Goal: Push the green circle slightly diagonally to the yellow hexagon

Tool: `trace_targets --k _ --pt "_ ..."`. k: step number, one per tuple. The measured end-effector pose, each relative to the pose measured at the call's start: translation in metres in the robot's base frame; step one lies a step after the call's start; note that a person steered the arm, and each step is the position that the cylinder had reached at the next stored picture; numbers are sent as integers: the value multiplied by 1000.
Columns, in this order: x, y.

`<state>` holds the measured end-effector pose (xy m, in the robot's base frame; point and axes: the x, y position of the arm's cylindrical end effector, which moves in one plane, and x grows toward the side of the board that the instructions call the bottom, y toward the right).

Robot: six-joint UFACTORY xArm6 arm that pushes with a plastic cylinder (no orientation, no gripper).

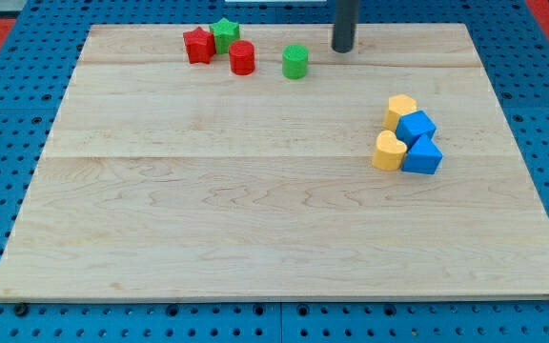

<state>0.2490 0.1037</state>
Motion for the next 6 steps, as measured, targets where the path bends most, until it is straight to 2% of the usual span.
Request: trace_targets --k 1,2,3,4,5,6 --pt "-8 -24" --pt "-34 -53" --pt "-16 -109" --pt "14 -140" --pt "37 -87" --pt "31 -44"
